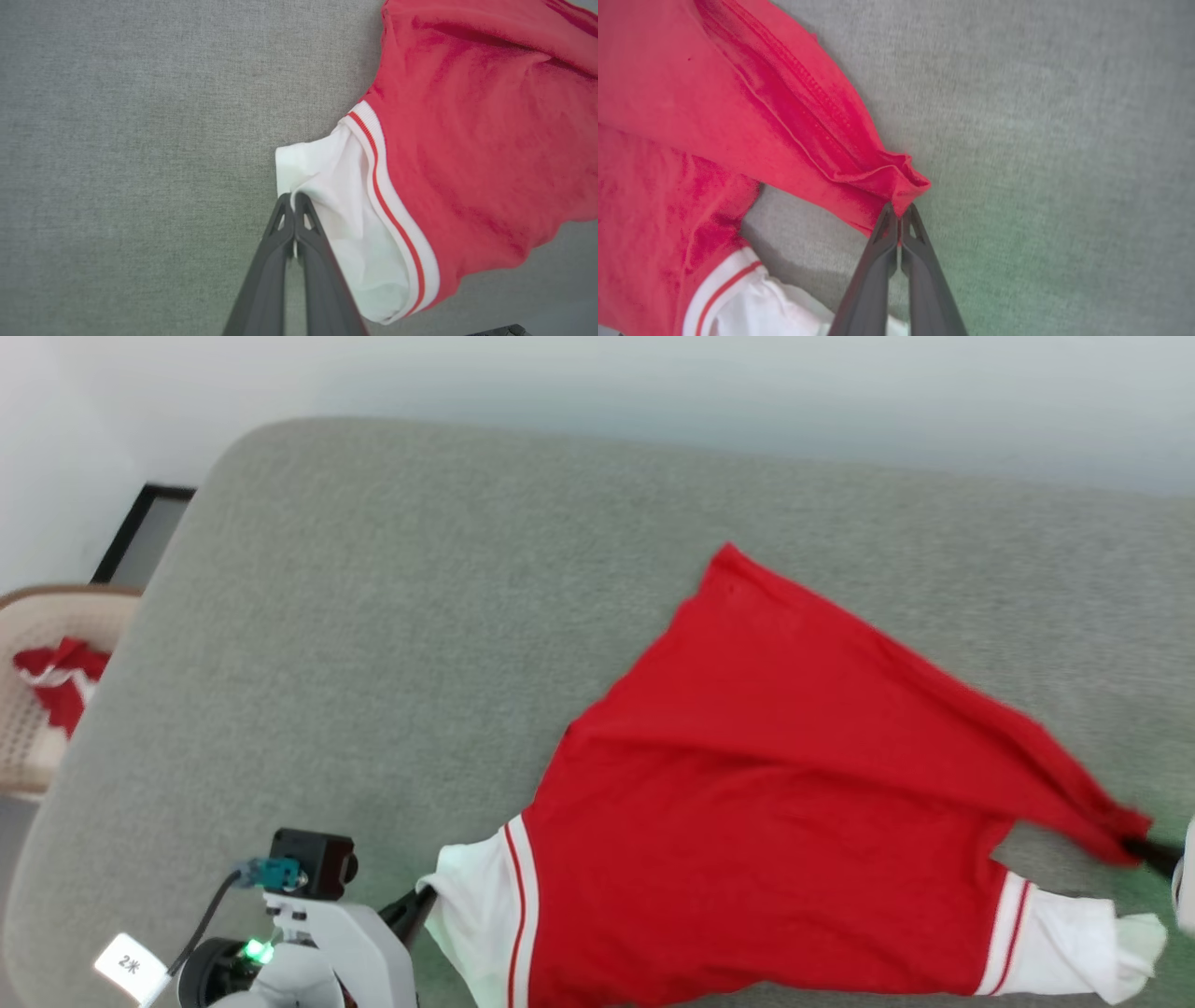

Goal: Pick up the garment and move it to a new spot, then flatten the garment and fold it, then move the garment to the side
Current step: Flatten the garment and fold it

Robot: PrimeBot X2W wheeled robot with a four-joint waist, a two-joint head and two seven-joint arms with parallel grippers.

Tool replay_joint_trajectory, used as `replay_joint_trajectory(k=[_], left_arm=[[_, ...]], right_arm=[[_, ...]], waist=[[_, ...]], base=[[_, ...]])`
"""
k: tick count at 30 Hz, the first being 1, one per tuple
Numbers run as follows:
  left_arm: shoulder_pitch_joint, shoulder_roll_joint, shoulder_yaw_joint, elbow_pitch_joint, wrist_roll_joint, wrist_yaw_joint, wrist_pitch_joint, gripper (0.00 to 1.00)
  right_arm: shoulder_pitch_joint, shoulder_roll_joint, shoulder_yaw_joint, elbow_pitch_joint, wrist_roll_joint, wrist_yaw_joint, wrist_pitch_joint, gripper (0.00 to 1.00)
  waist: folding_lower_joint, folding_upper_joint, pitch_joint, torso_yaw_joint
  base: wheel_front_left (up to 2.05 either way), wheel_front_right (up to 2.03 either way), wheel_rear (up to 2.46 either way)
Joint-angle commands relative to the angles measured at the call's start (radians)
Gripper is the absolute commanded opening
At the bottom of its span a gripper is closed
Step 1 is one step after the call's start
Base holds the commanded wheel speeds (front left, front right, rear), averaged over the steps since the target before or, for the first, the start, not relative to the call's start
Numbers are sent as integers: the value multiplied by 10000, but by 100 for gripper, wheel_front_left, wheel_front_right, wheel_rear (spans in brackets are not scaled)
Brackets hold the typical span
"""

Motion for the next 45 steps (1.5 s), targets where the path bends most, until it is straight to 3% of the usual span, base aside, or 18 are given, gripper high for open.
replay_joint_trajectory(k=[1,10,16,17,18,19,20,21,28,36,40,45], left_arm=[[182,66,30,-81,-60,77,-49,0],[412,239,96,-339,-163,229,-55,0],[456,206,81,-346,-226,199,-54,0],[451,198,81,-339,-230,184,-51,0],[449,196,77,-331,-228,181,-52,0],[444,198,74,-328,-224,178,-51,0],[446,197,81,-322,-229,182,-58,0],[446,200,90,-326,-234,188,-68,0],[495,212,83,-373,-223,231,-109,0],[418,128,-29,-472,-127,186,-72,0],[264,-2,-95,-527,-30,138,-92,0],[-30,-272,-248,-437,76,-72,-22,0]], right_arm=[[601,182,-319,-242,51,-10,-31,0],[2590,1177,-1441,-979,-631,-10,59,0],[3021,1759,-1908,-922,-1238,-11,-81,0],[3021,1820,-1928,-894,-1320,-11,-99,11],[3038,1851,-1937,-907,-1391,-13,-82,38],[3051,1874,-1944,-953,-1466,-13,-39,50],[3044,1905,-1957,-1001,-1526,-13,-7,94],[3022,1901,-1974,-1057,-1598,-13,23,100],[3066,1791,-2327,-2089,-1799,-11,686,100],[2782,1798,-3039,-4267,-2017,-8,1822,100],[2204,1723,-2797,-5070,-1998,-8,1722,100],[1130,1579,-1991,-4966,-2283,-10,903,100]], waist=[[0,-1,-459,-481],[0,-1,-569,-750],[0,-1,-583,-825],[0,-1,-580,-829],[0,-1,-584,-836],[0,-1,-586,-841],[0,-1,-589,-847],[0,-1,-585,-847],[0,-1,-640,-811],[0,-1,-670,-503],[0,-1,-598,-181],[0,-1,-428,400]], base=[[0,0,0],[0,0,0],[0,0,0],[0,0,0],[0,0,0],[0,0,0],[0,0,0],[0,0,0],[0,0,0],[0,0,0],[0,0,0],[0,0,0]])
